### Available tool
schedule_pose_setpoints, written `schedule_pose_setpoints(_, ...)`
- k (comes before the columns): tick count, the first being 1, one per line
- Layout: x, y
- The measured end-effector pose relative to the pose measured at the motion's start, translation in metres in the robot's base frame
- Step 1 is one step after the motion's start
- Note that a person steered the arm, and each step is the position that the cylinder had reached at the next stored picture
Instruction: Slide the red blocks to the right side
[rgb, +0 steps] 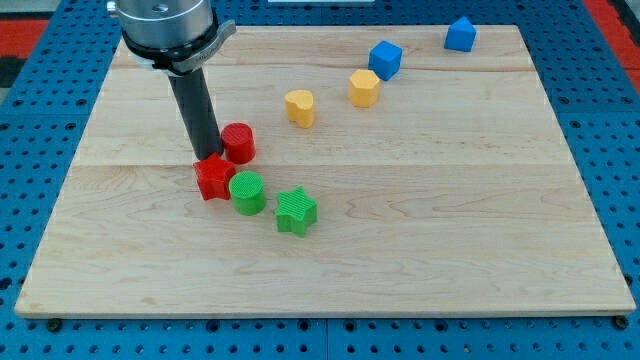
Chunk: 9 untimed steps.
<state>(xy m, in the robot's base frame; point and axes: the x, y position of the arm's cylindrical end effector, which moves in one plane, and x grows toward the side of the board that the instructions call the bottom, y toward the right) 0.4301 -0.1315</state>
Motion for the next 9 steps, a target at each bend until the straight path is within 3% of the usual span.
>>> schedule_pose_setpoints(2,0.01,-0.089)
schedule_pose_setpoints(4,0.092,-0.085)
schedule_pose_setpoints(6,0.133,0.014)
schedule_pose_setpoints(8,0.125,0.131)
schedule_pose_setpoints(9,0.102,0.157)
